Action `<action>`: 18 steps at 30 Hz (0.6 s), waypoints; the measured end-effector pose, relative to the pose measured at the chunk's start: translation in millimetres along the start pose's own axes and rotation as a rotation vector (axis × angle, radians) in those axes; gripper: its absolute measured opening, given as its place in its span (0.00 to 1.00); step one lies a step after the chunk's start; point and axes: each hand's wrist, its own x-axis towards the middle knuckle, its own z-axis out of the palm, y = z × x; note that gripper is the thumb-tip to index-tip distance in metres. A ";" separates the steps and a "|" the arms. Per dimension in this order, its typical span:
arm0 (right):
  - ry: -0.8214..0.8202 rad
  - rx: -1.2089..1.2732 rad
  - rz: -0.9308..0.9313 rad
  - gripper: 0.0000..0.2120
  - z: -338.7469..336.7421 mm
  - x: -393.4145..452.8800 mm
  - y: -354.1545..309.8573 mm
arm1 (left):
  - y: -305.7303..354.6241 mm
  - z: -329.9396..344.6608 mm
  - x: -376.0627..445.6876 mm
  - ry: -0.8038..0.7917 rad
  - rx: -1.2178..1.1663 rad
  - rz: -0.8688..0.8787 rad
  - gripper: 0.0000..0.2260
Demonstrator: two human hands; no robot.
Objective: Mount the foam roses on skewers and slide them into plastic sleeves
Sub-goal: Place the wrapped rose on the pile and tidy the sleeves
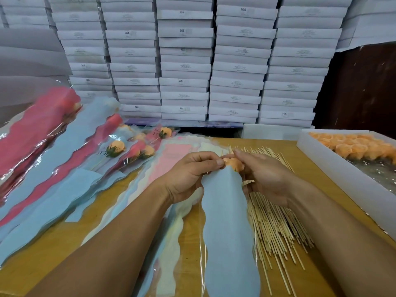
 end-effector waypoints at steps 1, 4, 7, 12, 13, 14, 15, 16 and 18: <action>-0.003 -0.012 -0.004 0.18 0.1 0.2 0.1 | 0.0 0.1 0.2 0.007 0.017 0.002 0.05; -0.009 -0.027 -0.010 0.19 1.4 -0.1 -0.1 | 0.2 0.6 0.7 0.033 0.042 0.014 0.07; -0.002 -0.027 0.009 0.20 2.0 0.1 -0.4 | -0.9 0.8 1.2 0.063 0.046 0.030 0.07; -0.064 -0.016 0.021 0.22 3.1 -2.0 -0.3 | -3.1 0.2 2.4 0.072 0.037 0.051 0.04; -0.097 -0.020 0.017 0.23 3.1 -2.6 0.0 | -3.3 0.3 2.6 0.071 0.031 0.053 0.04; -0.129 -0.020 0.014 0.24 3.1 -3.6 -0.2 | -3.3 0.6 2.7 0.073 0.032 0.053 0.04; -0.156 -0.014 0.015 0.26 2.6 -4.4 -0.3 | -3.8 0.8 2.9 0.076 0.036 0.054 0.05; -0.175 0.000 0.024 0.27 1.6 -4.6 -0.4 | -4.3 0.9 3.2 0.078 0.035 0.054 0.05; -0.196 0.035 0.039 0.19 -1.2 -3.6 0.6 | -5.5 0.5 4.4 0.074 0.034 0.051 0.06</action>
